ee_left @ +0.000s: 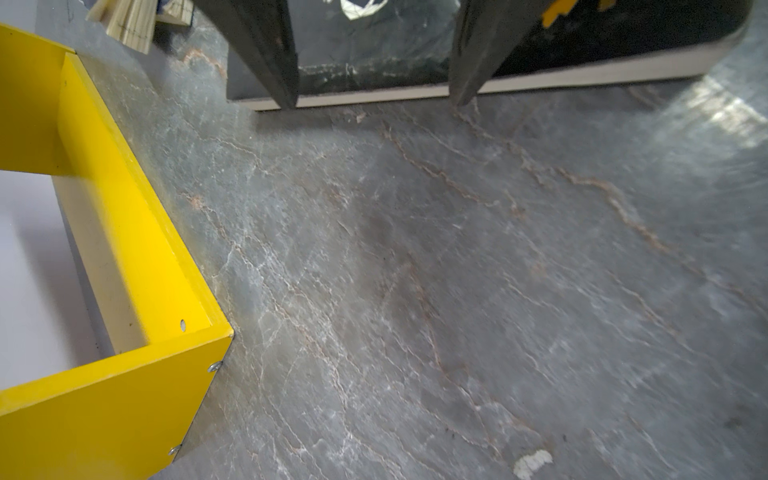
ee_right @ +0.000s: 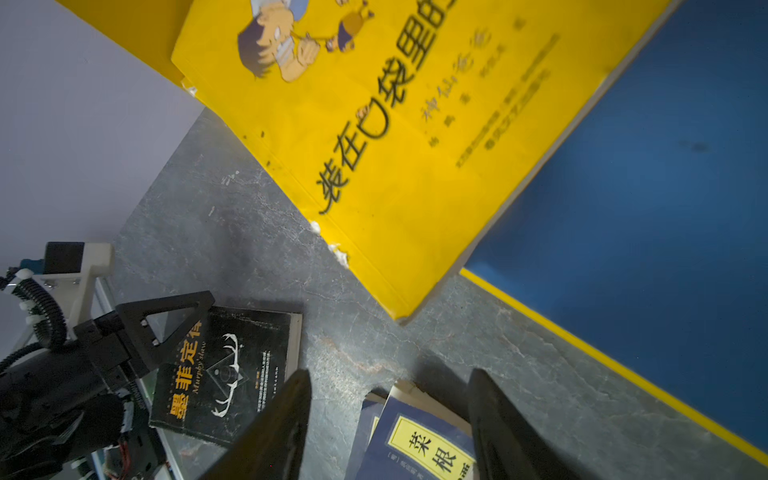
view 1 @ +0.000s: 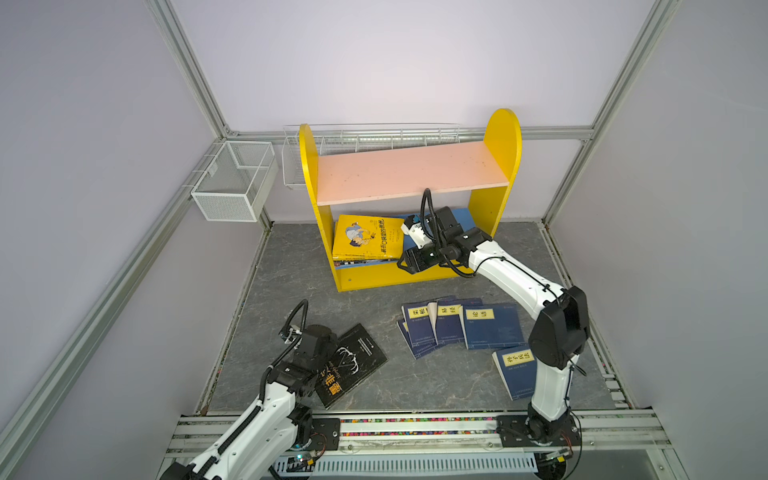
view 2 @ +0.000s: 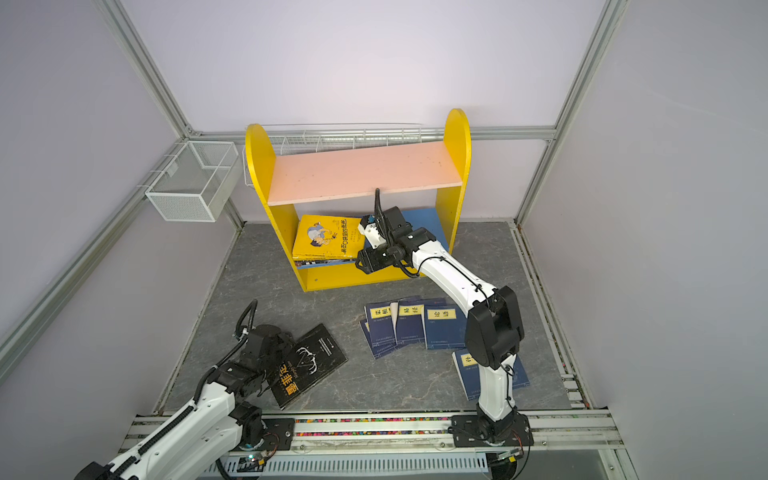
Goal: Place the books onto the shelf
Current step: 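Open right gripper and withdraw it from the shelf, then move right gripper down to the edge of the black Murphy's law book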
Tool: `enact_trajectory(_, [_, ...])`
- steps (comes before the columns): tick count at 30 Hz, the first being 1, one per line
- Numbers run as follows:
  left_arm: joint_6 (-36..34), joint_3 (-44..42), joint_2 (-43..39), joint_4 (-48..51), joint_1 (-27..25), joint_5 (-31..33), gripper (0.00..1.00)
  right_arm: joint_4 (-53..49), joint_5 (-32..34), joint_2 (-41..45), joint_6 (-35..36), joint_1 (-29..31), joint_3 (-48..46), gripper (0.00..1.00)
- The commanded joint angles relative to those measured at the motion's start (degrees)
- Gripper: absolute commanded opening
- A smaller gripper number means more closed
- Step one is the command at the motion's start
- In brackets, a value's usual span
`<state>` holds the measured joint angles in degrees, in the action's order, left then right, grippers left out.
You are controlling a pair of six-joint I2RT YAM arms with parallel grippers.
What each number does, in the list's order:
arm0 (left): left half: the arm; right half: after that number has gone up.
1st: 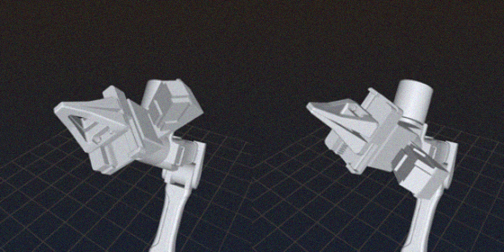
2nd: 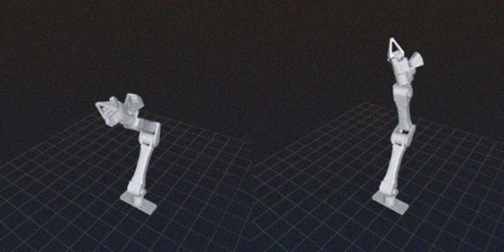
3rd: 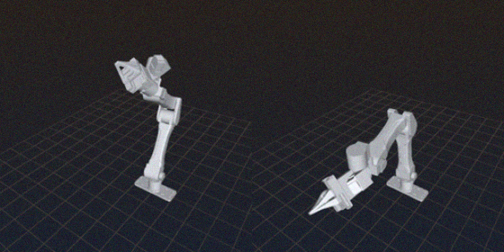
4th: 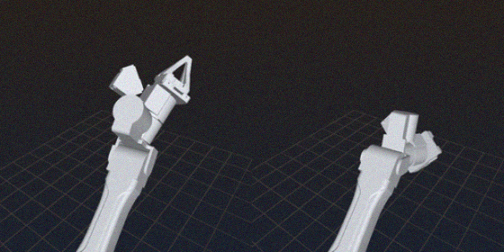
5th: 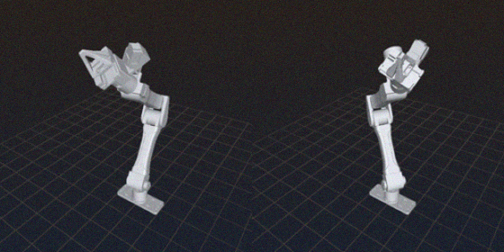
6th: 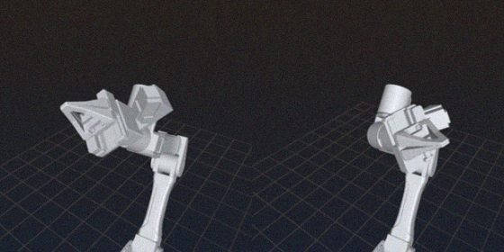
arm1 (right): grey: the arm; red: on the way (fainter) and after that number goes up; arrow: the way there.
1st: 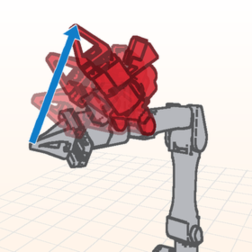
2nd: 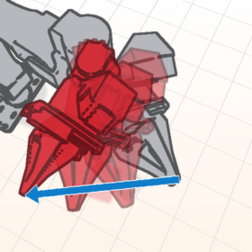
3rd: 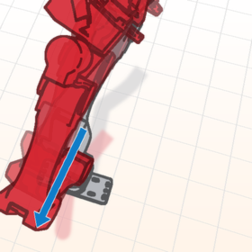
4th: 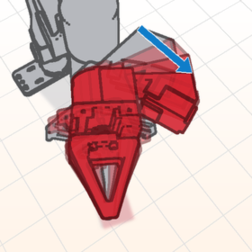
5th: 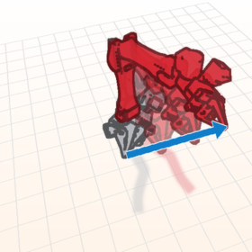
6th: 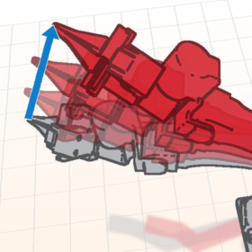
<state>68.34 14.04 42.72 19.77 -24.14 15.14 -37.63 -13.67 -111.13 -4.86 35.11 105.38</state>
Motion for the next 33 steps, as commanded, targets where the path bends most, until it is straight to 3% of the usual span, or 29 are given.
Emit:
enact_trajectory(1, [0.3, 0.1, 0.2, 0.4, -0.2, 0.0, 0.59, -2.3, 5.3, -3.3, 5.8, 0.9, 5.3, 0.62])
enact_trajectory(8, [0.2, 0.1, 0.0, 0.9, -0.2, 0.2, 0.59, -7.5, 6.6, -7.8, 9.4, 2.2, 11.6, 0.60])
enact_trajectory(25, [0.2, 0.1, -0.3, 0.8, -0.2, 0.0, 0.59, -8.5, 12.7, -8.9, 11.5, 3.0, 11.4, 0.62])
enact_trajectory(33, [0.2, 0.5, -0.1, 1.1, -0.2, 0.3, 0.59, -10.0, 13.1, -12.9, 12.9, 3.0, 16.5, 0.59])
